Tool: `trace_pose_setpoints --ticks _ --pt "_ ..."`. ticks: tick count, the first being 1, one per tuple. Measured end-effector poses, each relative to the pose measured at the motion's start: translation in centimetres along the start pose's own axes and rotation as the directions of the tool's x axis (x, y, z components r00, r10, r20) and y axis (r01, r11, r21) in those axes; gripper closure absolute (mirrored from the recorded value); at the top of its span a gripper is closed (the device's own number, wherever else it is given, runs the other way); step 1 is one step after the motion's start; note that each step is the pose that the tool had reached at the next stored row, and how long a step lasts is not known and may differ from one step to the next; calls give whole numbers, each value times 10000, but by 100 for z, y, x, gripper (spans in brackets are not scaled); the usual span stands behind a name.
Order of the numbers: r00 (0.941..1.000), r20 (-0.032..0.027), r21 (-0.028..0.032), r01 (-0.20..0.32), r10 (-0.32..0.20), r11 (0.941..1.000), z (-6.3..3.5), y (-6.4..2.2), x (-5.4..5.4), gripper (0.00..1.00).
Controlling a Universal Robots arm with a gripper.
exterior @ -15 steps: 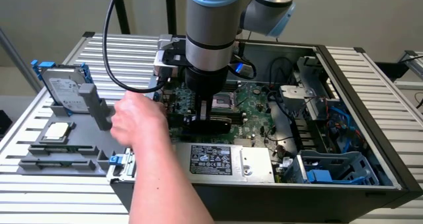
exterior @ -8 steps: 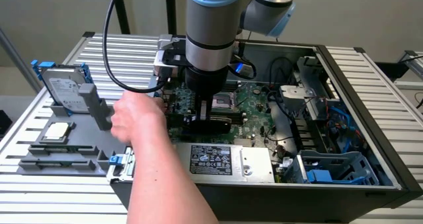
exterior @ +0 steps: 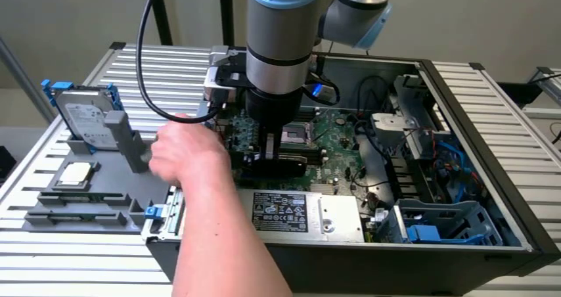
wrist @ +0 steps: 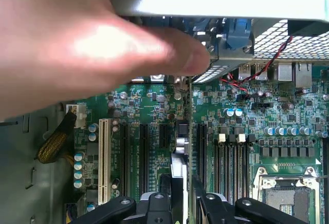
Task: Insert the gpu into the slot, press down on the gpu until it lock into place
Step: 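Insert the gpu into the slot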
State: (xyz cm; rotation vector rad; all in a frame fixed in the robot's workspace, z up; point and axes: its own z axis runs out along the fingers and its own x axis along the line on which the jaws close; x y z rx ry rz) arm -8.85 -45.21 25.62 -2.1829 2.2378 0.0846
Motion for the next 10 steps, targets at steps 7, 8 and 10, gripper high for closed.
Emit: trace_pose_setpoints --ticks 7,8,10 --pt "10000 2 0 1 -1 10000 1 0 0 74" --pt "10000 2 0 0 0 10000 1 0 0 74" --pt "10000 2 1 0 0 10000 1 0 0 74"
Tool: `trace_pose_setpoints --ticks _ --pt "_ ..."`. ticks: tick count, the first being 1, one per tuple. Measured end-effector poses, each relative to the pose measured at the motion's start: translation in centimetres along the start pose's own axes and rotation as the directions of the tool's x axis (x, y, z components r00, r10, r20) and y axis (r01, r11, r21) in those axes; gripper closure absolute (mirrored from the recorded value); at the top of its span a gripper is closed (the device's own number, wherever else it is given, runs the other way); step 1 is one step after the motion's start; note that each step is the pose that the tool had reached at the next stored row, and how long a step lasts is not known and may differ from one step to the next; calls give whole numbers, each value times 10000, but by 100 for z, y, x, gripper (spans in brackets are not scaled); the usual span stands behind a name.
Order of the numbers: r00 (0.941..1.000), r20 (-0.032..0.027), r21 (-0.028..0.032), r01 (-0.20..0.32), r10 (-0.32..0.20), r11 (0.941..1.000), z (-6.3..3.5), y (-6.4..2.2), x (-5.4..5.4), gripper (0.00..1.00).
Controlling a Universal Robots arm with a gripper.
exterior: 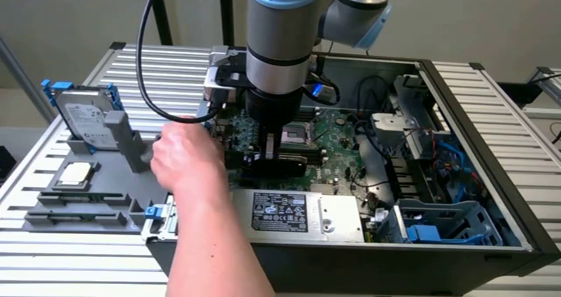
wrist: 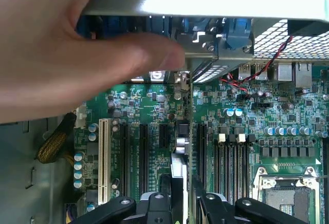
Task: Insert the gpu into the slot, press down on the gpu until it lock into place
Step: 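Insert the gpu into the slot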
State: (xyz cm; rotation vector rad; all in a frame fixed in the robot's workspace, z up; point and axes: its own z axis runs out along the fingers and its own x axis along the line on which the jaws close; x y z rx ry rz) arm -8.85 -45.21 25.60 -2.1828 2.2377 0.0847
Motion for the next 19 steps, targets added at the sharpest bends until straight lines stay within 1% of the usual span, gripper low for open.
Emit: trace_pose_setpoints --ticks 19 --pt "10000 -1 0 0 0 10000 2 0 0 74"
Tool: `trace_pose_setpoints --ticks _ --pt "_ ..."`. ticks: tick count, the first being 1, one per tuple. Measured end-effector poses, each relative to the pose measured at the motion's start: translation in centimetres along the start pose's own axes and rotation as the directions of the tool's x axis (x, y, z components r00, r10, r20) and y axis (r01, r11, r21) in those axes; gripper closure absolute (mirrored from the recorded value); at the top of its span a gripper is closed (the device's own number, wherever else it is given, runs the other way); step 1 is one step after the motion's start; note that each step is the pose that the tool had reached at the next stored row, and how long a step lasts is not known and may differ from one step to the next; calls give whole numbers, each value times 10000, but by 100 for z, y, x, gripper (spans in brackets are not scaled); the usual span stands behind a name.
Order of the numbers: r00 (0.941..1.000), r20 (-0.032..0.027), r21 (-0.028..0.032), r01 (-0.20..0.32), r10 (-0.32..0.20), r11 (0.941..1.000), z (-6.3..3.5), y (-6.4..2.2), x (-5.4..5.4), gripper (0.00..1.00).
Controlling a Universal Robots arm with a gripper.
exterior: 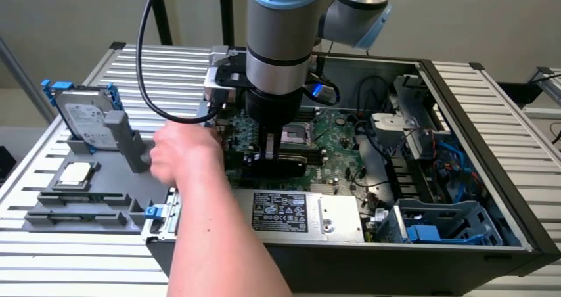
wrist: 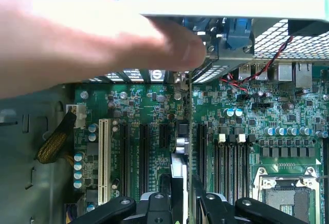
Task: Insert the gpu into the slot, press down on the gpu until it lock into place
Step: 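Insert the gpu into the slot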
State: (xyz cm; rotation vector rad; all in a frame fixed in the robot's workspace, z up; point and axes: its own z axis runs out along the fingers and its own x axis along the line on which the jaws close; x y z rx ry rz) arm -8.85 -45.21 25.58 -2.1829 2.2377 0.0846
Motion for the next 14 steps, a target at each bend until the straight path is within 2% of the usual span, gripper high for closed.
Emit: trace_pose_setpoints --ticks 14 --pt "10000 1 0 -1 1 10000 1 0 -2 74"
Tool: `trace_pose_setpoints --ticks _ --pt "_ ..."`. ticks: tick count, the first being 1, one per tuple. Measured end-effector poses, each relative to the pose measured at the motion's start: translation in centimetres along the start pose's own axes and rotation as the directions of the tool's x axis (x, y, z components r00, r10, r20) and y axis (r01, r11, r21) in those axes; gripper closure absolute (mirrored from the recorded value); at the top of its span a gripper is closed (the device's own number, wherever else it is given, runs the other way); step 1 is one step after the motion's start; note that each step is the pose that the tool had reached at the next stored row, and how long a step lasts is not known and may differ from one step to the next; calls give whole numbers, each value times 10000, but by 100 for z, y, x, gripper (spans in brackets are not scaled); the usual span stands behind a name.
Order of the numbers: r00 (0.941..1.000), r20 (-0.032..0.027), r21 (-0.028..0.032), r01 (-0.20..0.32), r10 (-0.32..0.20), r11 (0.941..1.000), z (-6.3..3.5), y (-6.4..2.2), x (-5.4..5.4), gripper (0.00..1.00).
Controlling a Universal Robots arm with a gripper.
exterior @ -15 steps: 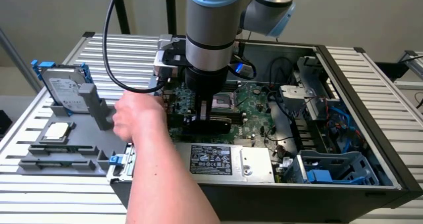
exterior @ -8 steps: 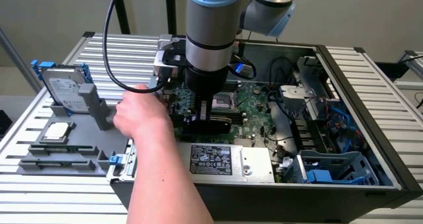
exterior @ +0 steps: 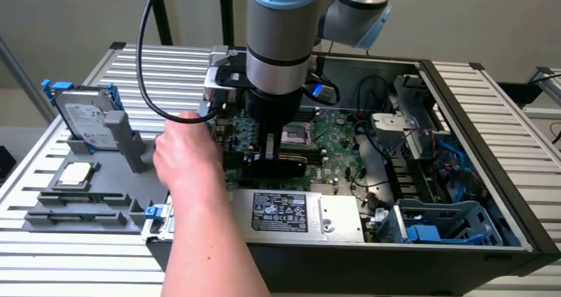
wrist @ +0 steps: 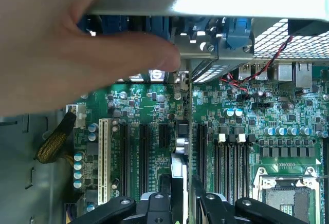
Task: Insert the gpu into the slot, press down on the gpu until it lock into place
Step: 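Insert the gpu into the slot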
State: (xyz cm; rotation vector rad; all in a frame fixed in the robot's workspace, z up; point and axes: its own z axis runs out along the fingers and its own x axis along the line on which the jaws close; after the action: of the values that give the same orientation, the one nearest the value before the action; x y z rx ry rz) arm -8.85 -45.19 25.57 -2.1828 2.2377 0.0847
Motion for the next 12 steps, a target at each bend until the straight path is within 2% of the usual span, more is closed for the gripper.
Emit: trace_pose_setpoints --ticks 12 --pt "10000 -1 0 1 -1 10000 0 0 0 74"
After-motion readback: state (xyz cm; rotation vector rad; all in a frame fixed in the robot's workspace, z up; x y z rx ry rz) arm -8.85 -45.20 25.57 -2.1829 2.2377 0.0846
